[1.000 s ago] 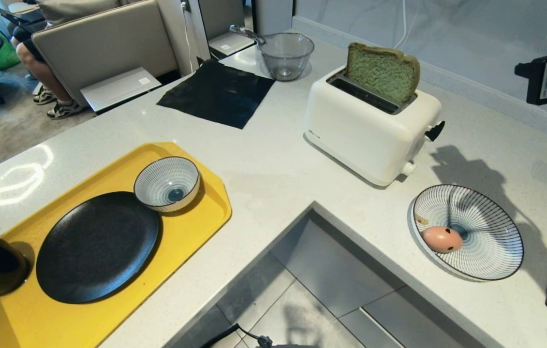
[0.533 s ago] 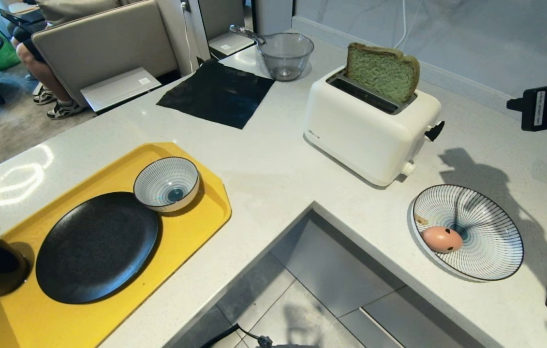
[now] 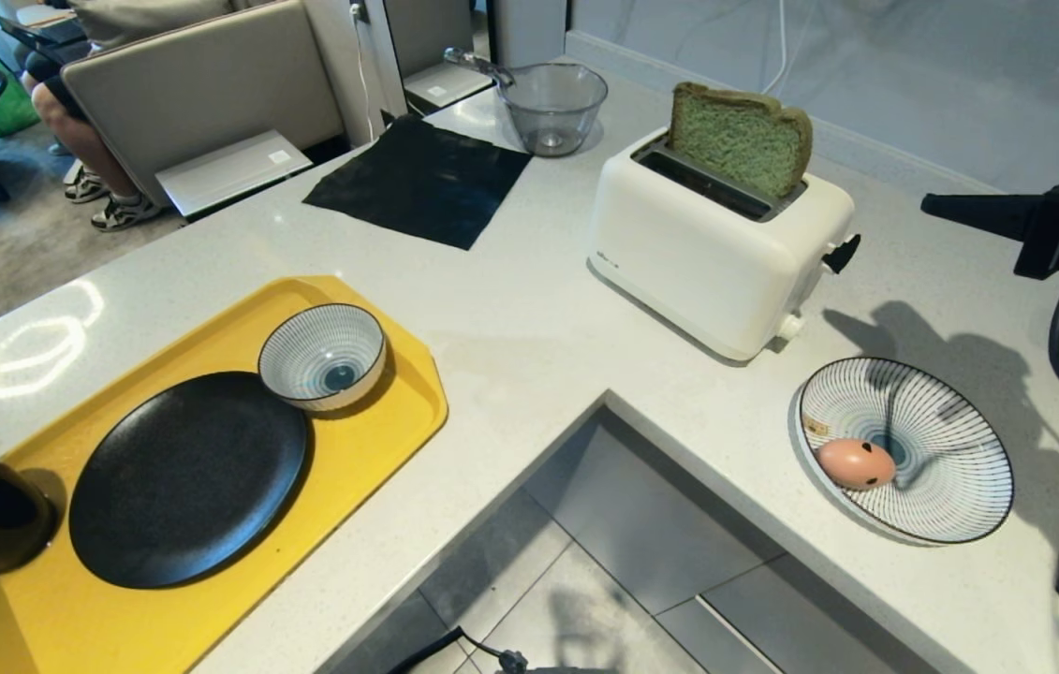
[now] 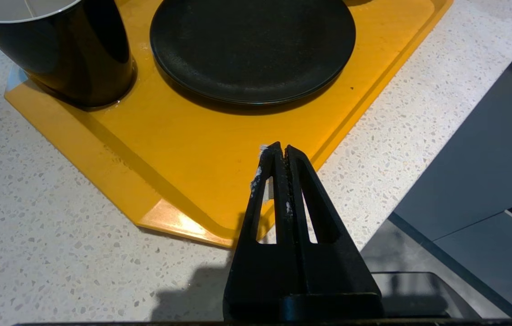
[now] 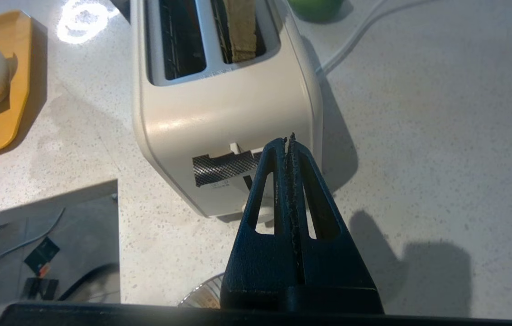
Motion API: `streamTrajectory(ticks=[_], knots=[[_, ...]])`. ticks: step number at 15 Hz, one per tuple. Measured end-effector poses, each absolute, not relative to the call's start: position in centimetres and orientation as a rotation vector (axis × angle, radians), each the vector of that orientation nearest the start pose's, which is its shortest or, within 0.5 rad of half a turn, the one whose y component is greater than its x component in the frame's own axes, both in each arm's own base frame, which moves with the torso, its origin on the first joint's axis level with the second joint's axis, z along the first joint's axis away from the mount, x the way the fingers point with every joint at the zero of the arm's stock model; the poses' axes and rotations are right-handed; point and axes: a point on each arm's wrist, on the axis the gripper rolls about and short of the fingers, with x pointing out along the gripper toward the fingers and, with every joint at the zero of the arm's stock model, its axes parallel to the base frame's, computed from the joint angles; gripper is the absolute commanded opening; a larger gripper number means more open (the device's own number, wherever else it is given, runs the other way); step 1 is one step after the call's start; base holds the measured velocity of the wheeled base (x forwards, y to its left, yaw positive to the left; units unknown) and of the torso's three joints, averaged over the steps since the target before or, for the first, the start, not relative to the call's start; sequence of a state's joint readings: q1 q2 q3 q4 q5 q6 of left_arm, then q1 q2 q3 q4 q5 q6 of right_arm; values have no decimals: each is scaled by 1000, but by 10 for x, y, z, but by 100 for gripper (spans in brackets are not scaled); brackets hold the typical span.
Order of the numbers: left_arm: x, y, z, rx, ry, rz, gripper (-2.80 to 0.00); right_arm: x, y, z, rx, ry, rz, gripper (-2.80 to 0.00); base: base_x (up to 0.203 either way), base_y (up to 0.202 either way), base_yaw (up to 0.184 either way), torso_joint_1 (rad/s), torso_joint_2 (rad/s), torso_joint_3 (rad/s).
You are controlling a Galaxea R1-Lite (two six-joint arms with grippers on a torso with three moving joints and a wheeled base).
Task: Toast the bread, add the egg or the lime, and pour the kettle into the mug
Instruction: Use a bread toaster
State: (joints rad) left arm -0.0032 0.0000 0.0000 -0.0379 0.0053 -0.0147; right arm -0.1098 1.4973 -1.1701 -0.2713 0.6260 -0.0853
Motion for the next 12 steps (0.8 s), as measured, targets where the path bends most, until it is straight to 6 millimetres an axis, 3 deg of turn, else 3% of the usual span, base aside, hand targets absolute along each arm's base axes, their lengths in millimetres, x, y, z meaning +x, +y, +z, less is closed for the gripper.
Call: streamTrajectory(ticks=[7,12], knots=[[-23,0,79,-15,-38,2,-280,249,0,293,-128,-14,575,-280,0,0,0,0,0,0],[-23,0,79,-15,-38,3,-280,249,13,287,-135,-4,621,-280,0,0,0,0,0,0]])
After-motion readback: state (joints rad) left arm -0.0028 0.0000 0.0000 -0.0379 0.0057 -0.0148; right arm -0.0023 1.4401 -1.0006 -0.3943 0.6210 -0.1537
